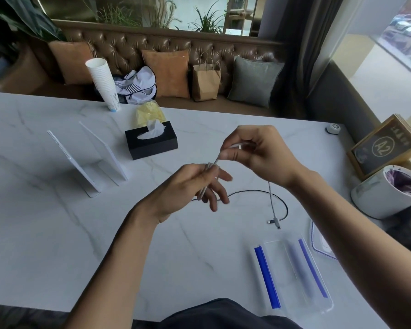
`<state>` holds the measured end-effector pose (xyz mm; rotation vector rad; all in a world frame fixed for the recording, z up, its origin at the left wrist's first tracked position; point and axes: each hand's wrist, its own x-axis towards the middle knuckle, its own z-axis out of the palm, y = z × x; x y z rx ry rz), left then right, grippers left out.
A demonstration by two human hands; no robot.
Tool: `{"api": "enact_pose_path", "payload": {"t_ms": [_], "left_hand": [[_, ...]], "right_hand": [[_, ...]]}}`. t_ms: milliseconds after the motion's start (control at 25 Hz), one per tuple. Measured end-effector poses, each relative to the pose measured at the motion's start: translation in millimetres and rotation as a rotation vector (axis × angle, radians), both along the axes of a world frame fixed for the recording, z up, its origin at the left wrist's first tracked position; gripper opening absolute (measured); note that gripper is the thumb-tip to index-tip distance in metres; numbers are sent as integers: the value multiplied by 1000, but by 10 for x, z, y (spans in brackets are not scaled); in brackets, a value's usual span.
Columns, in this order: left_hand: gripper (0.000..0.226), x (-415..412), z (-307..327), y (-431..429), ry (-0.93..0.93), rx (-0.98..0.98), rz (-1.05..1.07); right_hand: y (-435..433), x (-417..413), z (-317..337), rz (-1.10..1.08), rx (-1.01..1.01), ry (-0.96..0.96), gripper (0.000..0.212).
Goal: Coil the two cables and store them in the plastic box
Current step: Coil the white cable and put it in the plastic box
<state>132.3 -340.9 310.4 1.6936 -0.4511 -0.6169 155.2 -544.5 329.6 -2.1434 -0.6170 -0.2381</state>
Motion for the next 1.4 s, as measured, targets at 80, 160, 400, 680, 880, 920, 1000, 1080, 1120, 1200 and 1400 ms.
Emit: {"api": "enact_pose_path", "payload": {"t_ms": [80, 160, 400, 680, 880, 920, 1000, 1080, 1120, 1200, 1400], "left_hand": [[37, -47, 22, -42, 3, -51, -18], [35, -76, 36, -63, 36, -181, -5], [41, -114, 86, -174, 146, -590, 98], [41, 52, 49, -221, 14, -750, 334], [39, 142, -19, -193, -283, -473, 514], [38, 165, -33, -158, -341, -389, 548], [39, 215, -56, -75, -424, -220, 574], [37, 237, -93, -33, -444, -51, 529], [31, 230, -117, -31, -433, 18, 499], [26, 203, -179, -58, -370, 97, 439], [50, 75, -134, -160, -130, -24, 179]], "right_hand": [[55, 34, -25, 33, 73, 1, 6], [79, 80, -91, 44, 164, 46, 10], [228, 6, -348, 52, 290, 201, 28], [286, -192, -473, 22, 150, 343, 25], [186, -171, -403, -53, -12, 278, 14], [152, -168, -384, -67, -17, 272, 14], [104, -171, -327, -67, -32, 257, 14], [87, -173, -248, -36, -94, 201, 12], [84, -162, -208, -21, -117, 159, 10], [76, -114, -120, 2, -129, 74, 8], [52, 13, 51, 42, -199, -98, 6]]}}
